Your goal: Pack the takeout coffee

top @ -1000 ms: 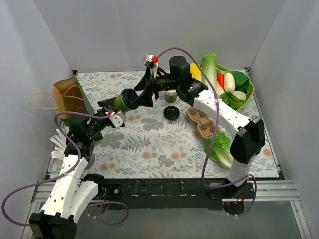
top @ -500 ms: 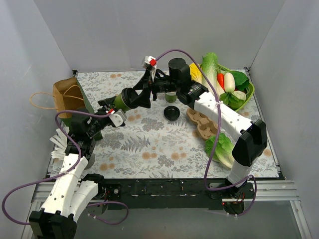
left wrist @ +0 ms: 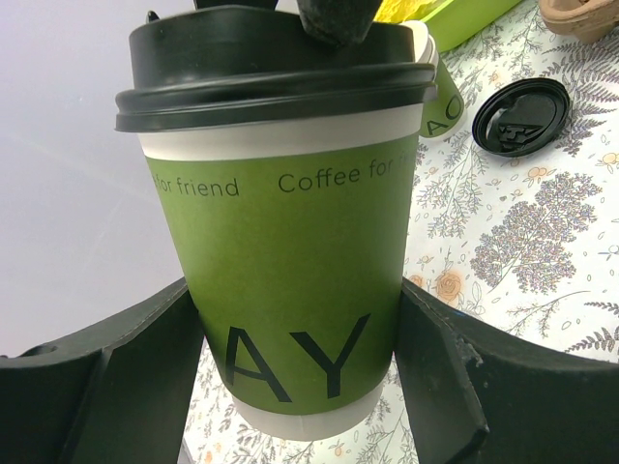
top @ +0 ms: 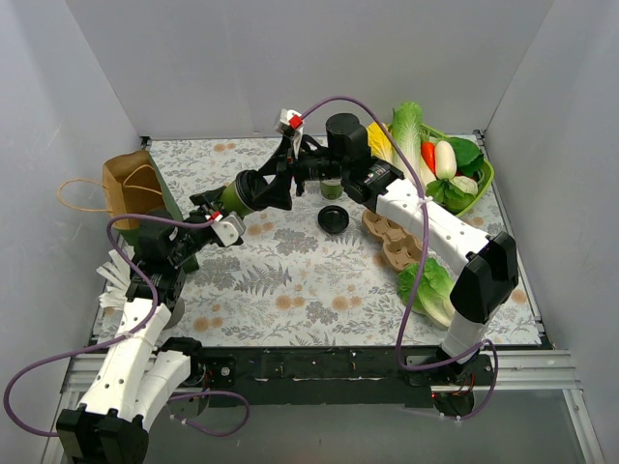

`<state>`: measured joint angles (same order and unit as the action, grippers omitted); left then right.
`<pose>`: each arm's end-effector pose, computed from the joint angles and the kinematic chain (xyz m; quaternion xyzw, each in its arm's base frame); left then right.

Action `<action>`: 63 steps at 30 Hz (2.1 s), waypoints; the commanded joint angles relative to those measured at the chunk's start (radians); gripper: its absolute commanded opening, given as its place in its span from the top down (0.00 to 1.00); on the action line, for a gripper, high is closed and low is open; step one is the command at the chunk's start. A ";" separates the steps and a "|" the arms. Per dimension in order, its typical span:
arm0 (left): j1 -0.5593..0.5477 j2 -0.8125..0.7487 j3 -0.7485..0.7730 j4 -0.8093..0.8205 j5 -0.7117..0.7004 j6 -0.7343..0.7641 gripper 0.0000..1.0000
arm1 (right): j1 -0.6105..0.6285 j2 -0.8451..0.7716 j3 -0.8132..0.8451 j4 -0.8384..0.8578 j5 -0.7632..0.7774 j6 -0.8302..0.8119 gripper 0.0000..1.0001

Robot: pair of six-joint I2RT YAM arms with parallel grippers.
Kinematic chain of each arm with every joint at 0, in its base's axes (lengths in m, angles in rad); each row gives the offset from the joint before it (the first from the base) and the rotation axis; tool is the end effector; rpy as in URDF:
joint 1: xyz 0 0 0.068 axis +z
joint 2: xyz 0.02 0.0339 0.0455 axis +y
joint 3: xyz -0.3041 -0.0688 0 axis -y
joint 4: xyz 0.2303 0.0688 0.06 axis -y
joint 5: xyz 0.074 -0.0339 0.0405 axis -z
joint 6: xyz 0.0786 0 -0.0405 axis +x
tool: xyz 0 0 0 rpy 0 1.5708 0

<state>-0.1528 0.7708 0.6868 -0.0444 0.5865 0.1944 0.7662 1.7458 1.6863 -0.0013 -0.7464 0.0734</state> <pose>0.1660 -0.0696 0.3480 0.3122 0.6752 -0.2039 0.6365 0.2785 0.3421 0.4512 -0.4653 0.5530 0.5026 0.4745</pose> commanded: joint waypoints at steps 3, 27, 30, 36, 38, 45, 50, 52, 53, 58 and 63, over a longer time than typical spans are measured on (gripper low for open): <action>-0.002 -0.010 0.007 0.018 0.012 0.019 0.52 | 0.015 -0.012 0.007 -0.031 0.004 -0.026 0.11; -0.002 -0.022 0.007 0.021 -0.002 0.048 0.22 | -0.062 -0.029 0.073 -0.166 0.033 -0.063 0.42; -0.002 -0.018 0.029 -0.009 -0.063 0.020 0.16 | -0.126 -0.054 0.099 -0.206 0.007 -0.046 0.43; -0.001 0.024 0.238 -0.176 -0.161 -0.183 0.11 | -0.263 -0.132 0.058 -0.270 -0.010 -0.105 0.43; 0.002 0.082 0.442 -0.218 -0.287 -0.437 0.10 | -0.300 -0.163 0.021 -0.296 -0.005 -0.148 0.43; 0.056 0.469 1.083 -0.757 -0.846 -0.720 0.07 | -0.349 -0.242 -0.092 -0.302 0.001 -0.158 0.43; 0.209 0.494 1.181 -0.843 -0.908 -0.737 0.09 | -0.349 -0.266 -0.134 -0.287 -0.007 -0.103 0.43; 0.232 0.553 1.300 -1.018 -0.976 -0.748 0.08 | -0.349 -0.270 -0.138 -0.296 -0.017 -0.101 0.43; 0.249 0.596 1.335 -1.064 -1.005 -0.745 0.08 | -0.349 -0.269 -0.140 -0.302 -0.021 -0.103 0.43; 0.291 0.564 1.312 -1.118 -1.083 -0.676 0.10 | -0.349 -0.270 -0.157 -0.301 -0.033 -0.092 0.44; 0.354 0.541 1.203 -1.124 -1.145 -0.644 0.17 | -0.349 -0.276 -0.166 -0.311 -0.027 -0.081 0.44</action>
<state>0.1551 1.3418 1.9411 -1.1069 -0.4744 -0.4866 0.4171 1.5047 1.5333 -0.3195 -0.7586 -0.0254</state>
